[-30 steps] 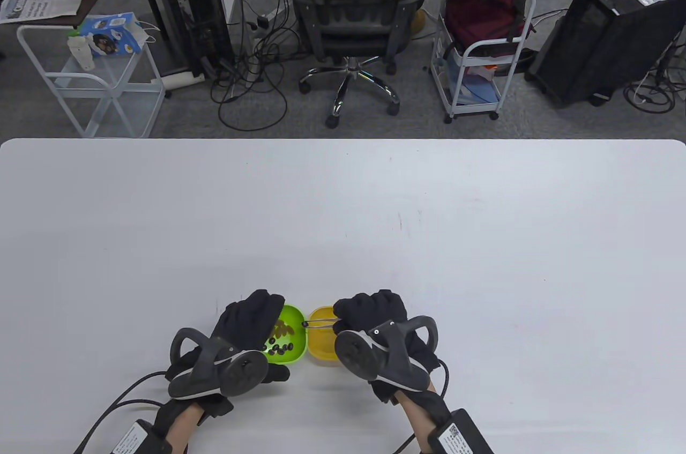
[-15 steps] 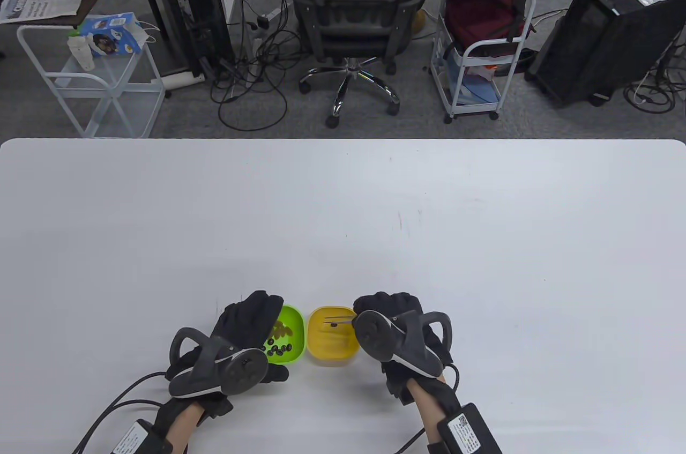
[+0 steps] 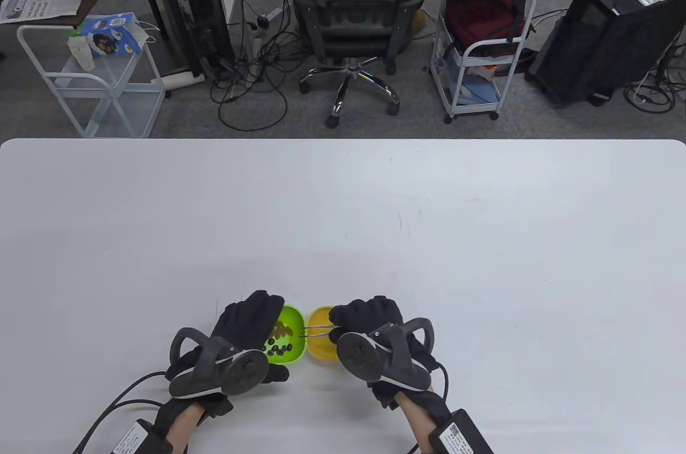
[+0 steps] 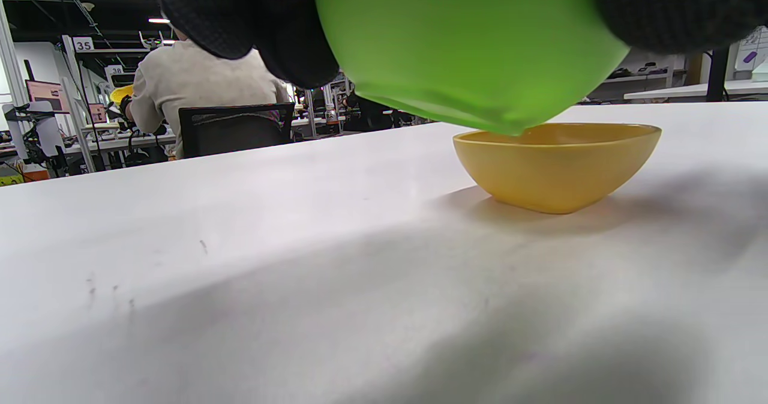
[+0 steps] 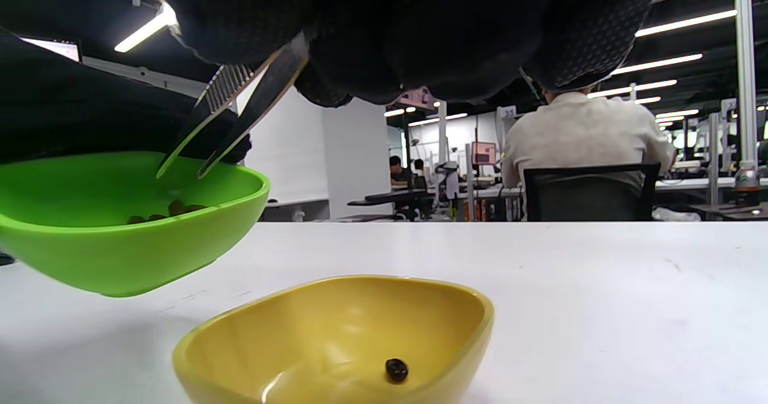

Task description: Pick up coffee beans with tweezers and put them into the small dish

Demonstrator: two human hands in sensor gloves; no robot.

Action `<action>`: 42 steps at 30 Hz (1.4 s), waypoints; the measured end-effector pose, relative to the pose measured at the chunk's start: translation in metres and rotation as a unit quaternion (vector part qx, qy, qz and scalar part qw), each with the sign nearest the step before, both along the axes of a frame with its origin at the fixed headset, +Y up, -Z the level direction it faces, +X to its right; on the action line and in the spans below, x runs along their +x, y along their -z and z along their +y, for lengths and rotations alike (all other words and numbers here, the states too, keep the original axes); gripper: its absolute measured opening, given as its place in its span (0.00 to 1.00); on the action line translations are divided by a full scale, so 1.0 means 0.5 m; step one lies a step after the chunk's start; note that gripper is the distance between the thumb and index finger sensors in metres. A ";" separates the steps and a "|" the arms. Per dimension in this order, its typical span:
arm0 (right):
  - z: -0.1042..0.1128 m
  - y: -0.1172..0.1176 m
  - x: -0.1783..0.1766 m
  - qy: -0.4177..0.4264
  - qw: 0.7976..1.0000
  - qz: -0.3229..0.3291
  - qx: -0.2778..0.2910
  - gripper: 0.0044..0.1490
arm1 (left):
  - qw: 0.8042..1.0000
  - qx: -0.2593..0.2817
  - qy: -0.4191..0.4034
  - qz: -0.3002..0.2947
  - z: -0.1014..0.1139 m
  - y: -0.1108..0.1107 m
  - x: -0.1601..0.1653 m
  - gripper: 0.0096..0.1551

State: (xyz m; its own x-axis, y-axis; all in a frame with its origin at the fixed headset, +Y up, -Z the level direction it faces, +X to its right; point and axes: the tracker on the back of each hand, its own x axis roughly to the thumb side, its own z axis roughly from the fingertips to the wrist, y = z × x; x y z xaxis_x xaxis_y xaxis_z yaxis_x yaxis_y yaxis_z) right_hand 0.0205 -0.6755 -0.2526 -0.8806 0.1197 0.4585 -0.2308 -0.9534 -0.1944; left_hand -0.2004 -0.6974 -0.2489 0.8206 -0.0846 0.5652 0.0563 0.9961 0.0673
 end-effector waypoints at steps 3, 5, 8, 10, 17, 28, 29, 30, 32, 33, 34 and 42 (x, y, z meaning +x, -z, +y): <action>-0.006 -0.002 -0.014 -0.029 0.999 0.007 0.014 0.28 | 1.000 0.000 0.002 -0.002 -0.001 -0.001 0.001 0.71; -0.008 -0.004 -0.023 -0.039 0.999 0.013 0.016 0.28 | 1.000 0.000 0.003 -0.002 -0.001 -0.001 0.002 0.70; -0.006 -0.013 -0.038 -0.052 0.997 0.025 0.042 0.28 | 1.000 0.003 0.005 -0.002 -0.001 -0.002 0.003 0.70; -0.005 -0.019 -0.047 -0.064 0.996 0.031 0.060 0.28 | 1.000 0.004 0.005 -0.002 -0.001 -0.003 0.004 0.71; -0.012 -0.022 -0.068 -0.099 0.992 0.039 0.063 0.28 | 1.000 0.004 0.008 -0.004 -0.002 -0.003 0.005 0.71; -0.012 -0.024 -0.080 -0.131 0.988 0.035 0.068 0.28 | 1.000 0.011 0.012 -0.006 -0.002 -0.005 0.009 0.71; -0.012 -0.024 -0.082 -0.137 0.987 0.035 0.072 0.28 | 1.000 0.011 0.013 -0.006 -0.002 -0.005 0.009 0.71; -0.013 -0.024 -0.082 -0.138 0.987 0.035 0.073 0.28 | 1.000 0.011 0.014 -0.006 -0.002 -0.005 0.009 0.71; -0.013 -0.024 -0.084 -0.140 0.987 0.035 0.073 0.28 | 1.000 0.010 0.013 -0.007 -0.002 -0.005 0.009 0.71; -0.013 -0.024 -0.084 -0.140 0.987 0.035 0.072 0.28 | 1.000 0.009 0.012 -0.007 -0.002 -0.006 0.009 0.71; -0.012 -0.024 -0.085 -0.139 0.987 0.035 0.071 0.28 | 1.000 0.008 0.012 -0.007 -0.002 -0.006 0.009 0.71; -0.009 -0.024 -0.085 -0.141 0.987 0.035 0.067 0.28 | 1.000 0.007 0.011 -0.009 -0.003 -0.006 0.011 0.71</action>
State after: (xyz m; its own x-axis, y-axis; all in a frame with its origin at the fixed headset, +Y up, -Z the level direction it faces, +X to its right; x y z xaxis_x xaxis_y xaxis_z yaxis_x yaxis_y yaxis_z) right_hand -0.0220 -0.6801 -0.2404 -0.8355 -0.1923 0.5147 0.0230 -0.9482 -0.3168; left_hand -0.1951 -0.6987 -0.2457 0.8078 -0.1107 0.5789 0.0765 0.9936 0.0832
